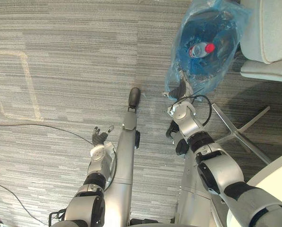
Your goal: Gather rubbish on tea table into small bin, then transfer packed bag to large trash can.
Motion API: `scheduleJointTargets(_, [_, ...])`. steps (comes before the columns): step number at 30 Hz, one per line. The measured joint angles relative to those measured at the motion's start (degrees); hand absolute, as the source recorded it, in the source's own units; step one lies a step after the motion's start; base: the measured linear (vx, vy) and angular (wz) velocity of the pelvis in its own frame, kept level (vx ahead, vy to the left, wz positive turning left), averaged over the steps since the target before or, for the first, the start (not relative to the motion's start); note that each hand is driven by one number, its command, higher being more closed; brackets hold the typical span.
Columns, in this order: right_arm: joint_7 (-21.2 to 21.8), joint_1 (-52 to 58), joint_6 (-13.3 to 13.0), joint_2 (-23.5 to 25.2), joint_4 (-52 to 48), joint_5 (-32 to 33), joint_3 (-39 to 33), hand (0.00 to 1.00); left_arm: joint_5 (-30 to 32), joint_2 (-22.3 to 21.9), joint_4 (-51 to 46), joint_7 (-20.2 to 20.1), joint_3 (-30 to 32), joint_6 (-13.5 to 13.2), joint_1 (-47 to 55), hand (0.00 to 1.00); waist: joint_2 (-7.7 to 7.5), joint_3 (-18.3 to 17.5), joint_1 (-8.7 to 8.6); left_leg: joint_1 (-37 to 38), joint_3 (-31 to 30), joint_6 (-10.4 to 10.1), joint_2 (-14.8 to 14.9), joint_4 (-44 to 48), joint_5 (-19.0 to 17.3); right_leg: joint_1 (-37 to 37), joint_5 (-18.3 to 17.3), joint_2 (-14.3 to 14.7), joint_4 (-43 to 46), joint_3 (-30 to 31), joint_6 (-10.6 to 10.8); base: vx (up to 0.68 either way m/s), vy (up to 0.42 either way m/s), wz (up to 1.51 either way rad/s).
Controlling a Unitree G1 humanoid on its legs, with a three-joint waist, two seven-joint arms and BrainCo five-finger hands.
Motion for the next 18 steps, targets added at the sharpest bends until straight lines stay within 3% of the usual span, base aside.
scheduleJointTargets(8, [0.2, -0.5, -1.8, -0.2, -0.5, 6.2, -1.4, 1.0, -0.1, -0.1, 0.0, -0.4, 1.1, 0.0, 0.0, 0.0, 0.0, 0.0, 0.0, -0.3, 0.2, 0.1, 0.2, 0.1, -0.1, -0.6, -0.4, 0.2, 0.2, 0.3, 0.5, -0.03, 0.002, -0.02])
scheduleJointTargets(18, [0.4, 0.7, -3.3, 0.5, -4.9, 8.9, -2.4, 1.0, -0.1, -0.1, 0.1, -0.6, 2.2, 0.1, 0.0, 0.0, -0.01, 0.1, -0.14, -0.8, 0.3, -0.1, 0.5, 1.4, -0.1, -0.7, -0.2, 0.4, 0.4, 0.4, 0.3, -0.01, 0.002, -0.02])
